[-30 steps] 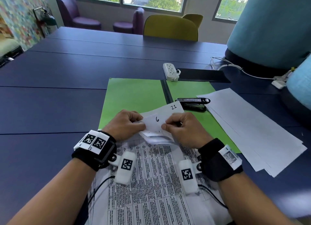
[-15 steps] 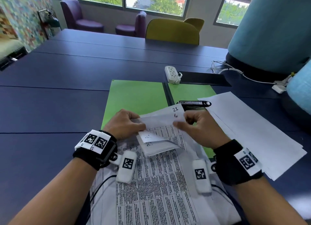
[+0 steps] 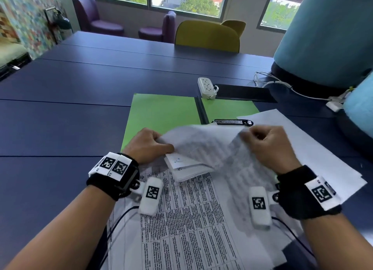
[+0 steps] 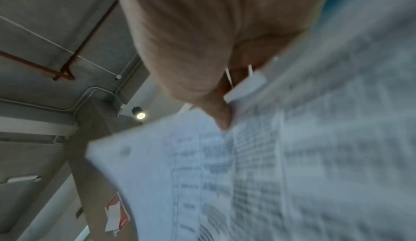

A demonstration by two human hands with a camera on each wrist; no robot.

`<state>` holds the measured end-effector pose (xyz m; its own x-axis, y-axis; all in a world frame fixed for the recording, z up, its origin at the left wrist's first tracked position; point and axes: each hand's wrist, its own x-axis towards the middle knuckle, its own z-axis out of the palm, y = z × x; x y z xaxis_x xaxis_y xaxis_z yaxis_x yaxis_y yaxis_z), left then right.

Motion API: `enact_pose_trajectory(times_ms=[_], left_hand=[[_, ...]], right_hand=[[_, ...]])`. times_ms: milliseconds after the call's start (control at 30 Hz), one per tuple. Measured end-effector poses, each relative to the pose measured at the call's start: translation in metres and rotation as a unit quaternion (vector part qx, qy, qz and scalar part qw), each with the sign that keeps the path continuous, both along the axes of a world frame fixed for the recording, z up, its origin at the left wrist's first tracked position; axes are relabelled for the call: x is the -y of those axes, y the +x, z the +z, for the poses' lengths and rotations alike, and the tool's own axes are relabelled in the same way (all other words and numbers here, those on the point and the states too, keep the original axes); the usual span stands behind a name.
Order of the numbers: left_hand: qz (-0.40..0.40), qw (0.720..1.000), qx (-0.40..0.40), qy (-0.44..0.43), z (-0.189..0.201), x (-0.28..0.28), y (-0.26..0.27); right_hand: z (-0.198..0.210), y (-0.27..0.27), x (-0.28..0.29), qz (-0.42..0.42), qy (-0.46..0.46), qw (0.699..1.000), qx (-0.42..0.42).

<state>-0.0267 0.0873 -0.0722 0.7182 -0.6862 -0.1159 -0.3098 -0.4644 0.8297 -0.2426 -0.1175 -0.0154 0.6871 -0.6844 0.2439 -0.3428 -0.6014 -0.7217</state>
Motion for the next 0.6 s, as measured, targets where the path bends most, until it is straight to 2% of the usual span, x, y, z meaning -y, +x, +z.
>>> enact_pose_trajectory(times_ms=[100, 233, 333, 467, 533, 600], left_hand=[[-0.013, 1.000, -0.003, -0.015, -0.001, 0.001, 0.000], [-0.013, 1.000, 0.000, -0.022, -0.001, 0.001, -0.002], [0.001, 0.998, -0.035, -0.042, -0.001, -0.001, -0.003], [-0.018, 0.994, -0.082, -0.072, 0.000, -0.003, -0.008], [-0.019, 0.995, -0.073, -0.068, 0.000, -0.003, -0.009], [-0.019, 0.997, -0.053, -0.056, 0.000, -0.004, -0.009]], right_hand=[[0.029, 0.001, 0.023, -0.089, -0.038, 0.989, 0.114], [0.087, -0.010, 0.058, -0.184, -0.156, 0.952, 0.187], [0.117, -0.016, 0.084, -0.222, -0.244, 0.920, 0.213], [0.124, -0.017, 0.069, -0.207, -0.370, 0.891, 0.162], [0.112, -0.012, 0.048, -0.149, -0.450, 0.867, 0.157], [0.094, -0.005, 0.030, -0.094, -0.523, 0.843, 0.087]])
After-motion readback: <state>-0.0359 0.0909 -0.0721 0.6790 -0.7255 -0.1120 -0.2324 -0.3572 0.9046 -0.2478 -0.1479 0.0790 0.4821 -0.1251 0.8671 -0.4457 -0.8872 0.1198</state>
